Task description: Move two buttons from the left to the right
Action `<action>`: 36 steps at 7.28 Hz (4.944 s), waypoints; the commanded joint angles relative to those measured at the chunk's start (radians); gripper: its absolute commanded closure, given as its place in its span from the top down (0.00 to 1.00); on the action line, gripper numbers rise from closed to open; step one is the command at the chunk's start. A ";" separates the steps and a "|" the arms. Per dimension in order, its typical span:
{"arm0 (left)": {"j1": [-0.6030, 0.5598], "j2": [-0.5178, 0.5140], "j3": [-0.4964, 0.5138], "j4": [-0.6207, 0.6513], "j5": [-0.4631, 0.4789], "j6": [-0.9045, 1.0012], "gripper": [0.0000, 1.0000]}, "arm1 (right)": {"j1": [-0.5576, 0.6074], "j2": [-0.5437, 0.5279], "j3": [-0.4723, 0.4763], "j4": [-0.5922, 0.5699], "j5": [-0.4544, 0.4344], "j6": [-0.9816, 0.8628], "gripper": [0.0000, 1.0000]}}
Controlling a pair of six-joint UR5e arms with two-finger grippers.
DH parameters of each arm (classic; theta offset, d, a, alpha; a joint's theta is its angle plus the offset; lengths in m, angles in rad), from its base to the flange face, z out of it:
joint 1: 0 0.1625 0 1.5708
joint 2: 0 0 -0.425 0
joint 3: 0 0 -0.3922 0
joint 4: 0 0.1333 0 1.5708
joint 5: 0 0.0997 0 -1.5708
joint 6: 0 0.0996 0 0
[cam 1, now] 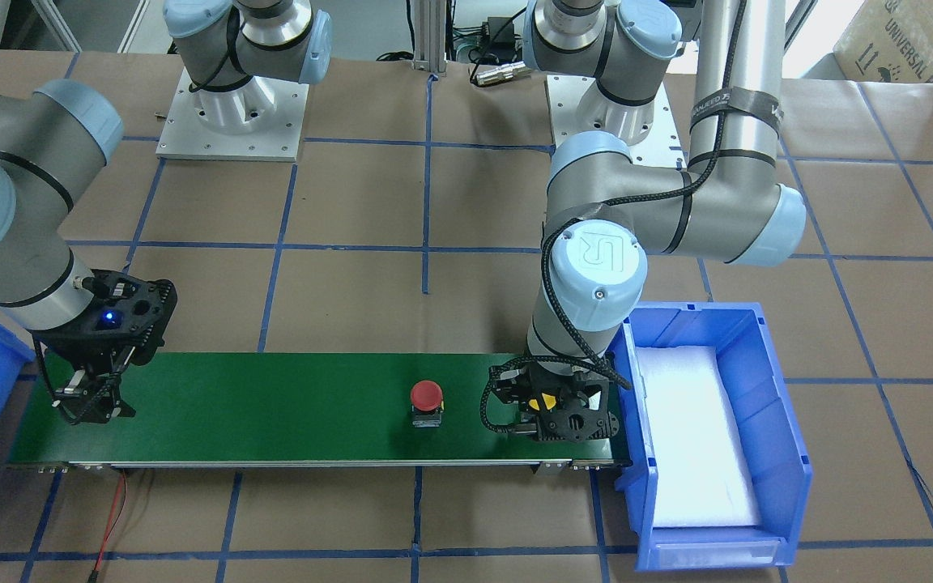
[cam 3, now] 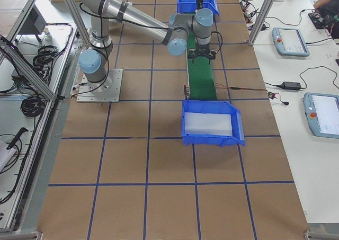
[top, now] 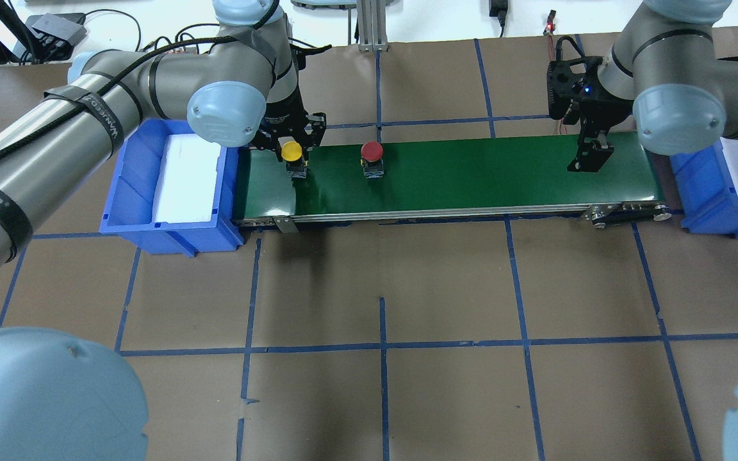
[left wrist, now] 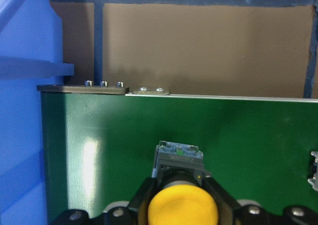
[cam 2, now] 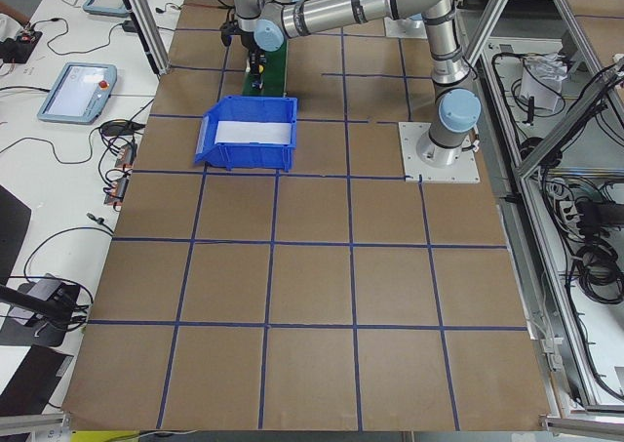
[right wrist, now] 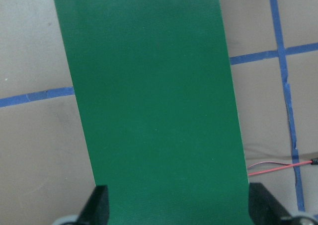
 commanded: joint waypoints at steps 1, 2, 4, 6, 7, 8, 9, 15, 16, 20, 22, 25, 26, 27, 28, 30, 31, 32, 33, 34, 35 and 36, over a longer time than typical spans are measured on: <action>0.002 0.003 0.002 0.001 0.000 -0.003 0.93 | 0.000 0.052 -0.044 0.018 -0.007 -0.019 1.00; 0.007 0.010 0.019 0.000 -0.001 -0.002 1.00 | 0.000 0.060 -0.041 0.016 -0.007 -0.021 1.00; 0.026 0.048 0.030 -0.014 0.008 0.011 1.00 | -0.001 0.066 -0.038 0.016 -0.001 -0.022 1.00; 0.139 0.132 0.028 -0.113 -0.010 0.085 1.00 | 0.000 0.062 -0.038 0.009 -0.010 -0.030 1.00; 0.172 0.207 -0.001 -0.205 -0.035 0.124 1.00 | 0.000 0.060 -0.038 0.008 -0.006 -0.028 1.00; 0.178 0.279 -0.022 -0.257 -0.024 0.124 1.00 | 0.000 0.062 -0.037 0.013 -0.003 -0.030 1.00; 0.175 0.322 -0.026 -0.274 -0.026 0.123 1.00 | -0.003 0.068 -0.058 0.009 -0.006 -0.030 1.00; 0.183 0.366 0.039 -0.400 -0.033 0.129 1.00 | -0.011 0.077 -0.060 0.002 -0.007 -0.034 1.00; 0.181 0.350 0.059 -0.400 -0.028 0.129 1.00 | -0.011 0.077 -0.056 0.001 -0.010 -0.036 1.00; 0.178 0.341 0.067 -0.440 -0.024 0.129 1.00 | -0.009 0.090 -0.056 -0.021 -0.009 -0.044 1.00; 0.175 0.344 0.051 -0.439 -0.026 0.129 1.00 | -0.011 0.091 -0.056 -0.021 -0.013 -0.042 1.00; 0.177 0.358 0.030 -0.433 -0.024 0.129 1.00 | -0.011 0.091 -0.056 -0.021 -0.012 -0.042 1.00; 0.178 0.362 0.028 -0.436 -0.023 0.129 1.00 | -0.009 0.088 -0.056 -0.021 -0.013 -0.042 1.00; 0.178 0.364 0.025 -0.439 -0.023 0.129 1.00 | -0.009 0.090 -0.056 -0.021 -0.013 -0.042 1.00; 0.178 0.364 0.027 -0.439 -0.023 0.127 1.00 | -0.009 0.090 -0.056 -0.021 -0.013 -0.042 1.00; 0.178 0.362 0.027 -0.437 -0.023 0.127 1.00 | -0.009 0.090 -0.056 -0.019 -0.013 -0.045 0.96; 0.178 0.361 0.027 -0.437 -0.023 0.127 1.00 | -0.009 0.090 -0.055 -0.018 -0.015 -0.045 0.97; 0.178 0.361 0.027 -0.437 -0.026 0.127 1.00 | -0.009 0.090 -0.055 -0.016 -0.015 -0.045 0.99; 0.178 0.361 0.027 -0.437 -0.024 0.127 1.00 | -0.009 0.088 -0.055 -0.012 -0.013 -0.041 0.99; 0.178 0.361 0.027 -0.437 -0.024 0.127 1.00 | -0.009 0.088 -0.056 -0.011 -0.013 -0.039 0.99; 0.178 0.359 0.027 -0.437 -0.024 0.126 1.00 | -0.009 0.082 -0.056 -0.008 -0.015 -0.027 0.99; 0.177 0.355 0.027 -0.437 -0.027 0.126 1.00 | -0.009 0.082 -0.055 -0.005 -0.015 -0.022 1.00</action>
